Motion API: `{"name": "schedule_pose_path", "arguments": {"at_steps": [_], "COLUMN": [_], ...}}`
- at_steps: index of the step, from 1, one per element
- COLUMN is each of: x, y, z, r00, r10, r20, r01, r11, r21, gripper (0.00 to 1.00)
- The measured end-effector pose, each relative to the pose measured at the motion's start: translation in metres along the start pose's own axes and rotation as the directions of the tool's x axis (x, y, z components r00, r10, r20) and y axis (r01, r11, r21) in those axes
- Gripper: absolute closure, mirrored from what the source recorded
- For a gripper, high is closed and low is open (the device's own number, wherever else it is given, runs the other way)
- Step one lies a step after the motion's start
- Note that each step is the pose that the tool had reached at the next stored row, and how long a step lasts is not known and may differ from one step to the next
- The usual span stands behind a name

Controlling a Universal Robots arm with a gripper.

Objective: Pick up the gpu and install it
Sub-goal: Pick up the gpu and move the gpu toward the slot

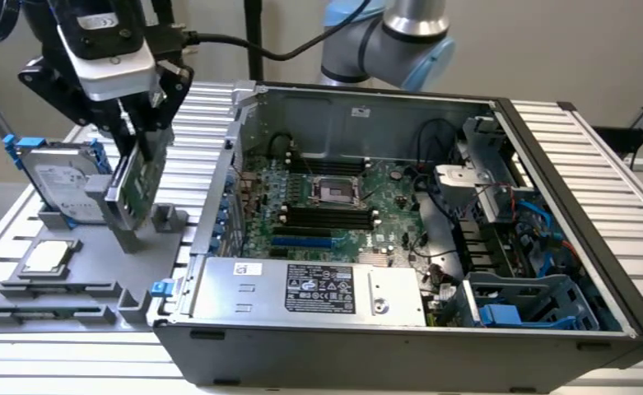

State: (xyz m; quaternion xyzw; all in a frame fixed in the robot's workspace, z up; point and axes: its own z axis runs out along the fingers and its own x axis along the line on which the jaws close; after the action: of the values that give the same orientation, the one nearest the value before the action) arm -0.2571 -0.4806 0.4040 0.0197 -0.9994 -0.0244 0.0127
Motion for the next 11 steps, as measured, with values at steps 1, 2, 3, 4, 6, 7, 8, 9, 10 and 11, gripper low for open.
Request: {"name": "schedule_pose_path", "arguments": {"at_steps": [1, 2, 3, 4, 6, 7, 8, 9, 10, 11], "x": [-0.004, -0.009, -0.014, -0.018, -0.027, -0.031, -0.036, -0.04, -0.044, -0.049], "y": [0.0, 0.0001, 0.0001, 0.0002, 0.0003, 0.0003, 0.0003, 0.0003, 0.0002, 0.0001], "z": [-0.0046, -0.0092, -0.0143, -0.0189, -0.0279, -0.0323, -0.036, -0.0393, -0.0419, -0.0435], "r00": [1.0, 1.0, 1.0, 1.0, 1.0, 1.0, 1.0, 1.0, 1.0, 0.9999], "r10": [0.0, 0.0, 0.0, 0.0, 0.0, 0.0, 0.0, 0.0, 0.0, 0.0], "r20": [-0.0007, -0.0012, -0.0019, -0.0026, -0.0039, -0.005, -0.0058, -0.0072, -0.0089, -0.0104], "r01": [0.0, 0.0, 0.0, 0.0, 0.0, 0.0, 0.0, 0.0, 0.0, 0.0], "r11": [1.0, 1.0, 1.0, 1.0, 1.0, 1.0, 1.0, 1.0, 1.0, 1.0], "r21": [-0.0004, -0.001, -0.0015, -0.0019, -0.0033, -0.0037, -0.0043, -0.0048, -0.0052, -0.0058], "gripper": [0.73, 0.73, 0.73, 0.73, 0.73, 0.73, 0.73, 0.73, 0.73, 0.73]}}
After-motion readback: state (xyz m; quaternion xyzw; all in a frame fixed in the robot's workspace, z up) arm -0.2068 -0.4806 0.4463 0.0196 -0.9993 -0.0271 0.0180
